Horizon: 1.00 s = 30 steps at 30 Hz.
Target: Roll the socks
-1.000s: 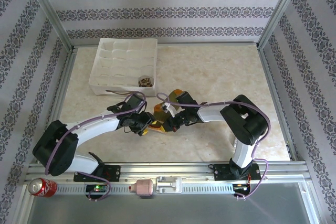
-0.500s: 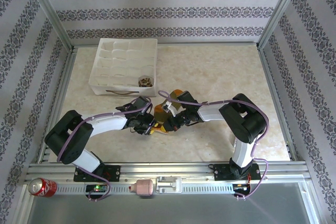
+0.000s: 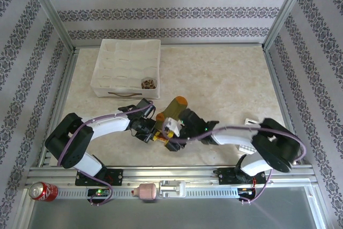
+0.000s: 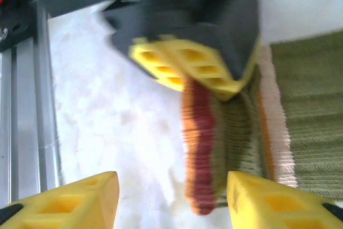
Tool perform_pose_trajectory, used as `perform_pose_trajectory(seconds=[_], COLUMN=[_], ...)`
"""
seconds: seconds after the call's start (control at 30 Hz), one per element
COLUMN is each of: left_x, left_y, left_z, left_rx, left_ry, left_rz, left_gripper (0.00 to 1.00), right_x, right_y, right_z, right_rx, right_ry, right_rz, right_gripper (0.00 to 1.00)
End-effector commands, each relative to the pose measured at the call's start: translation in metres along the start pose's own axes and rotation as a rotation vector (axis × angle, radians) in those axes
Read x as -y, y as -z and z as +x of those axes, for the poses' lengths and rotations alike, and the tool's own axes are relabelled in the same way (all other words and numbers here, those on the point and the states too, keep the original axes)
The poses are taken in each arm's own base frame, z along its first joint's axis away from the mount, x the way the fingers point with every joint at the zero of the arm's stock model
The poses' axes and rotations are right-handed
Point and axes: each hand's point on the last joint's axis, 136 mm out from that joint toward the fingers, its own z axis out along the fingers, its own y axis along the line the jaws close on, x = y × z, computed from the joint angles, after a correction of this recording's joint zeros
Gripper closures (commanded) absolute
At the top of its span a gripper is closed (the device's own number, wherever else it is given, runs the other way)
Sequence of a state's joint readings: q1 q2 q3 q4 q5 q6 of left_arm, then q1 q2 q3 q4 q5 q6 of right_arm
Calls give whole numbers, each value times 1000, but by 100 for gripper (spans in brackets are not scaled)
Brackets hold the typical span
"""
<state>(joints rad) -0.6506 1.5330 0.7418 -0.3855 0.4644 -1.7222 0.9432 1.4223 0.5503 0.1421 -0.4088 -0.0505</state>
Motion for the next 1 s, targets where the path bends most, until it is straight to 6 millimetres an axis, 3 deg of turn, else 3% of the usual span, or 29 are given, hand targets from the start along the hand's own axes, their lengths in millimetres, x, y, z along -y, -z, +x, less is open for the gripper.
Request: perform_pose_trajectory(seconds=[0.0, 0.23, 0.47, 0.57, 0.8, 0.97], left_x=[-62, -60, -59, -59, -57, -60], left_y=[1, 2, 0, 0, -1, 1], left_z=[-10, -14, -16, -16, -16, -16], left_rx=[26, 13, 9, 8, 4, 8], left_ry=[174, 197, 187, 186, 178, 172], left_rz=[-260, -274, -279, -276, -259, -257], left_gripper=[100, 100, 100, 100, 100, 100], right_x=[27, 19, 17, 18, 29, 27], right_y=[7, -12, -27, -31, -38, -33], right_z=[-8, -15, -25, -23, -4, -5], right_rx=[17, -55, -60, -79, -145, -118], right_ry=[241, 423, 432, 413, 310, 198], right_rz=[288, 381, 395, 386, 374, 294], right_gripper=[42, 42, 51, 61, 97, 100])
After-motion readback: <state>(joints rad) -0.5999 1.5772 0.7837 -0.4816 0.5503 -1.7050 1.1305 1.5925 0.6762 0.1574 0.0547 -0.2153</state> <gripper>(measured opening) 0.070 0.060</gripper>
